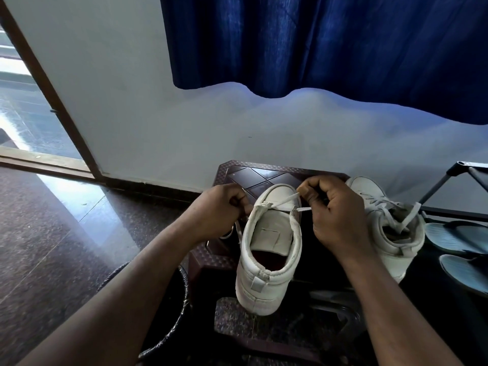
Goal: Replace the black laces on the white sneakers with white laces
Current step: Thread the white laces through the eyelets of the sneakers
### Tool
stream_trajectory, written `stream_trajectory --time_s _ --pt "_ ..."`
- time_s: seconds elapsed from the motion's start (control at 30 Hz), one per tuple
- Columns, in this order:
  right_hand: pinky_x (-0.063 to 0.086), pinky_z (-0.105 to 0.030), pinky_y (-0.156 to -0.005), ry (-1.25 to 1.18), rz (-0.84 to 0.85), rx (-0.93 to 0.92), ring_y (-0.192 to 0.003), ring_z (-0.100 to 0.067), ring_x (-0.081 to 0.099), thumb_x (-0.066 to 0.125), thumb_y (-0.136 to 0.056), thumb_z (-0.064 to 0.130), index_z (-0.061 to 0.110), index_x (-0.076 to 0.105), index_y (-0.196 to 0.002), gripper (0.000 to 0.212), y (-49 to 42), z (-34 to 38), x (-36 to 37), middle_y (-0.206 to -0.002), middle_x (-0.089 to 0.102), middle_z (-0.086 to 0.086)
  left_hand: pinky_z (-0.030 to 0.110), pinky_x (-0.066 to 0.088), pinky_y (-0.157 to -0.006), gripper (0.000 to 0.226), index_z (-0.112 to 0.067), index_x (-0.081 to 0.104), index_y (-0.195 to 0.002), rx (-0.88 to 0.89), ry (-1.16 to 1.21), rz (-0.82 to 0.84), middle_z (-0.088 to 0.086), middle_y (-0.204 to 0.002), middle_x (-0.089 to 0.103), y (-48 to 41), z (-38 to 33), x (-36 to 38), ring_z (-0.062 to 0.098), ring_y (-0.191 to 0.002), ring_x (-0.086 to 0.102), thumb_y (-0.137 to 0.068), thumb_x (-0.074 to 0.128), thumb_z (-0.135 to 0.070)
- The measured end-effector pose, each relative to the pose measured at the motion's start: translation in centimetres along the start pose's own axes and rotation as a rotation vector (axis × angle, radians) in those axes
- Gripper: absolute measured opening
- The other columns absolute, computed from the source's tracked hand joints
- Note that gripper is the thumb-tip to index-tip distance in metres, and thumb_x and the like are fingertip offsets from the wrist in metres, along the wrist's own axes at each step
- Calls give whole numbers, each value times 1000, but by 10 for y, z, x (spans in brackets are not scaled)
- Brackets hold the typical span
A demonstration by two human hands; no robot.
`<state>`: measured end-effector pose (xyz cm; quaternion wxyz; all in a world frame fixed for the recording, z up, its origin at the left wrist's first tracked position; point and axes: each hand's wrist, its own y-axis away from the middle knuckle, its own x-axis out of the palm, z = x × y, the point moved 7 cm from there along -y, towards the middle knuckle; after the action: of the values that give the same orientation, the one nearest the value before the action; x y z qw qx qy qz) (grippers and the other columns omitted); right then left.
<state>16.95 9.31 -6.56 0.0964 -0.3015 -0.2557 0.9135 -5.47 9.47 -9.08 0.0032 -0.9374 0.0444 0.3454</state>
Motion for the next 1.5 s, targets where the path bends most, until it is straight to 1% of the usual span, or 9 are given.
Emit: stream_trajectory --time_s 0.2,0.27,0.4,0.6,0.8,0.97,1.17,1.33,1.5 --pt "49 -15 -67 -398 141 299 -64 -2 59 66 -100 23 17 75 -89 15 2 -10 14 -66 67 11 28 48 -62 14 -22 68 -79 -27 -170 -52 -15 -66 67 -3 8 -11 8 -66 62 -90 69 -14" --pt "51 -19 -71 -477 132 314 -68 -5 60 69 -98 20 14 74 -92 10 2 -9 13 -69 68 8 23 46 -59 18 -23 67 -76 -42 -195 -43 -20 -63 67 -3 12 -11 1 -62 59 -90 70 -14" --pt "55 -21 -80 -430 179 260 -81 -9 68 77 -90 7 18 76 -94 12 1 -7 7 -89 77 -2 35 56 -76 18 -33 66 -73 -114 -274 -53 -15 -72 69 -3 21 -20 14 -78 66 -85 70 -21" --pt "57 -28 -80 -255 248 201 -80 -15 71 79 -89 8 25 76 -94 17 5 -5 12 -84 76 7 46 50 -94 7 -27 67 -81 -199 -464 -86 -10 -82 71 4 26 -34 18 -90 67 -86 64 -25" --pt "56 -36 -88 -516 177 310 -85 -13 68 75 -91 5 15 78 -95 11 2 -11 9 -93 78 -5 43 54 -90 4 -50 68 -92 -19 -252 -55 -25 -89 70 2 14 -20 7 -94 66 -88 69 -49" --pt "51 -17 -73 -462 136 311 -76 -3 65 62 -101 6 15 76 -97 17 0 -15 5 -83 75 3 15 47 -73 16 -32 77 -95 171 -111 -64 -18 -92 74 1 -9 -1 -5 -85 62 -91 73 -16" --pt "52 -21 -83 -317 262 311 -87 -9 70 77 -91 19 20 78 -91 1 6 -13 12 -90 78 6 38 53 -82 22 -32 65 -86 176 -236 -116 -21 -84 69 1 -10 -4 6 -89 61 -84 68 -10" --pt "45 -6 -69 -219 269 302 -76 0 66 81 -87 17 19 77 -81 7 8 -10 18 -84 75 10 49 53 -86 15 -44 60 -88 141 -256 -125 -22 -77 66 5 -9 -13 10 -87 61 -77 63 -36" --pt "48 -11 -71 -220 270 332 -78 -3 68 81 -86 20 20 78 -81 6 8 -15 24 -84 74 12 29 54 -73 13 -28 73 -85 81 -176 -123 -13 -79 71 -1 4 -21 7 -76 64 -77 83 -25"
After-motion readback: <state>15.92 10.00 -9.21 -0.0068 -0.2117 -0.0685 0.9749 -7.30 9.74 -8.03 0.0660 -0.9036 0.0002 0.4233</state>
